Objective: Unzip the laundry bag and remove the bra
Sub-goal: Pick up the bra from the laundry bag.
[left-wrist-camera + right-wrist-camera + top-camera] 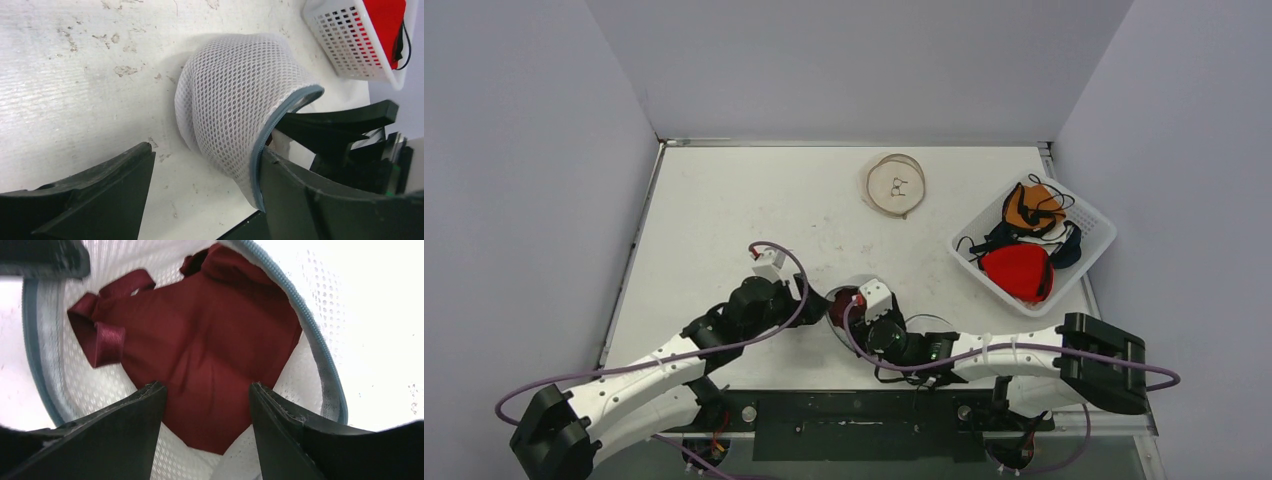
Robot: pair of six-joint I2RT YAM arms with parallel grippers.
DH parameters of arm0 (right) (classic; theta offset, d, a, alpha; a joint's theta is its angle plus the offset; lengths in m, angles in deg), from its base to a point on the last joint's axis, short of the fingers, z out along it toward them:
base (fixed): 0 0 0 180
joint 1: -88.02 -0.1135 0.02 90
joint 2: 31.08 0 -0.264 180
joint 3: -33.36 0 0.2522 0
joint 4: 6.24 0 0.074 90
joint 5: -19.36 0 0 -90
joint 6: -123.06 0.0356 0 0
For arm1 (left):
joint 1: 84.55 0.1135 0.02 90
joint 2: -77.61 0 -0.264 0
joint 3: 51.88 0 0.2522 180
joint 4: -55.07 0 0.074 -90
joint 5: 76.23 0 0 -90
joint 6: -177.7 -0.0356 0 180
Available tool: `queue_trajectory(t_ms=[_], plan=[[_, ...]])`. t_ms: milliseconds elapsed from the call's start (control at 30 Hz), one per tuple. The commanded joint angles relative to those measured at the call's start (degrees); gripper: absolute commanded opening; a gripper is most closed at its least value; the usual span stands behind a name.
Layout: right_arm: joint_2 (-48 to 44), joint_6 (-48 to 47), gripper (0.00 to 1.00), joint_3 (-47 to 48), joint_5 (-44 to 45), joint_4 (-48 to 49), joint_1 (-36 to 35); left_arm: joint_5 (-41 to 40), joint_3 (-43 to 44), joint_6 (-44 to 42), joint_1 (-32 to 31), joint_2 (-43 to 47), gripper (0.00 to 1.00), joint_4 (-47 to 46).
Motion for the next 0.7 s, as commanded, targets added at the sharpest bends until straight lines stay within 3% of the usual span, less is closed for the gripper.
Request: queue_trajectory(t_ms=[0, 133, 333, 567, 667], plan=[[-3.9, -2.6, 0.62, -2.6, -3.4, 2.6, -1.4, -2.9, 3.0, -3.2, 1.3, 3.8, 0.74, 5.4], [-7.0, -2.6, 0.62, -5.0, -4.0, 1.6, -1.7, -1.8, 7.4, -8.1, 2.2, 1.9, 0.75, 6.2], [-11.3, -3.9, 0.63, -7.3, -5.3, 1.4, -1.7, 3.1, 17.3, -16.4, 2.2, -7.6, 0.74, 8.1], [-12.0, -3.6, 0.63, -7.9, -5.8, 2.0, -1.9, 9.1, 22.2, -18.5, 1.0, -18.0, 0.64, 8.1], [-13.2, -3.3, 0.63, -8.0, -5.5, 1.4, -2.1, 8.6, 22.3, -18.1, 0.4, -18.8, 0.64, 8.3]])
